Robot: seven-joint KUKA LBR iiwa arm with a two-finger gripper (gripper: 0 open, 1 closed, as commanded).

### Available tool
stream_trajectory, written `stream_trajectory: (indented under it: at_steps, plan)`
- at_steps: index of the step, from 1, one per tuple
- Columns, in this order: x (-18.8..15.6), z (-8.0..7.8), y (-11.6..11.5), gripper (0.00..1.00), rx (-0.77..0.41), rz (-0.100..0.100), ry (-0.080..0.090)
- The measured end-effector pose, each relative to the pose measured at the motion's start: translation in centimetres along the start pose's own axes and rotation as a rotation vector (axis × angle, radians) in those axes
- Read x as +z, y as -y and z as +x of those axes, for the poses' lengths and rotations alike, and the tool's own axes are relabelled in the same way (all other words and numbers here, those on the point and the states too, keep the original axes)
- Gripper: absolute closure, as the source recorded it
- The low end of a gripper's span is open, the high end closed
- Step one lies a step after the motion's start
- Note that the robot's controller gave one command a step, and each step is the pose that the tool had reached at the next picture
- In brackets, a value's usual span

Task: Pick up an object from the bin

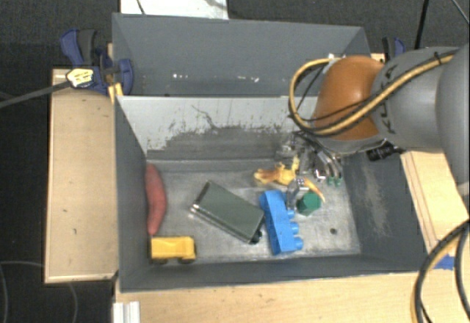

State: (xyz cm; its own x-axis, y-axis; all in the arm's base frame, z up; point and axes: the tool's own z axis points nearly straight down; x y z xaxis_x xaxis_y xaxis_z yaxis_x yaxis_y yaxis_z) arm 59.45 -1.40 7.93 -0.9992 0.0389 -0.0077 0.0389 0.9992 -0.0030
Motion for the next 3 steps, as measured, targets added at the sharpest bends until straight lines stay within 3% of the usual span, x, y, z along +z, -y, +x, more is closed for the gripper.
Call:
stream_trajectory:
  at_steps: [1,3]
  plan:
    - [-0.04,0.25,0.49,1.0,0.067,-0.003,-0.01]
    - [-0.36,0.39,0.49,1.0,0.068,-0.004,-0.015]
